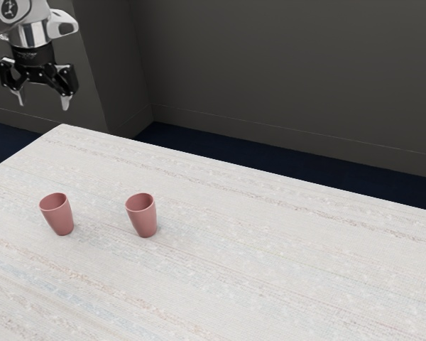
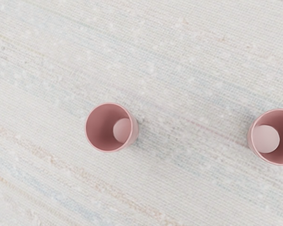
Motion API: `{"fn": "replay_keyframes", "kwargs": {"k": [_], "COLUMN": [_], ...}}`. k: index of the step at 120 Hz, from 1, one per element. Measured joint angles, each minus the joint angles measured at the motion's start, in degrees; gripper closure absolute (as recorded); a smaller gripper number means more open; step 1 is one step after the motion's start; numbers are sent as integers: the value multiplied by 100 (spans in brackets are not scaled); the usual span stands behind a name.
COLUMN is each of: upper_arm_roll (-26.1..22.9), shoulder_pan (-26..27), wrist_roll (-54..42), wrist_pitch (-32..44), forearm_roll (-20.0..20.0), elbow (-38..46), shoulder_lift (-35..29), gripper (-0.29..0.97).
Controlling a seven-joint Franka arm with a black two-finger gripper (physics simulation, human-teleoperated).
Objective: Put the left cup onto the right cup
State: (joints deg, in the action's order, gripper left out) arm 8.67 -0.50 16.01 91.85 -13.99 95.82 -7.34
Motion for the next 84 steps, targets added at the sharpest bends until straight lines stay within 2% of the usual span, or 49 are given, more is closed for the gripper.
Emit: {"fn": "replay_keyframes", "kwargs": {"k": [44,84], "upper_arm_roll": [-127,-130], "shoulder_pan": [78,-217], "wrist_roll": [-8,-40], "wrist_pitch": [14,3], "forearm_roll": [5,43], "elbow": [-12,95], "shoulder_lift": [45,198], "gripper": [0,0]}}
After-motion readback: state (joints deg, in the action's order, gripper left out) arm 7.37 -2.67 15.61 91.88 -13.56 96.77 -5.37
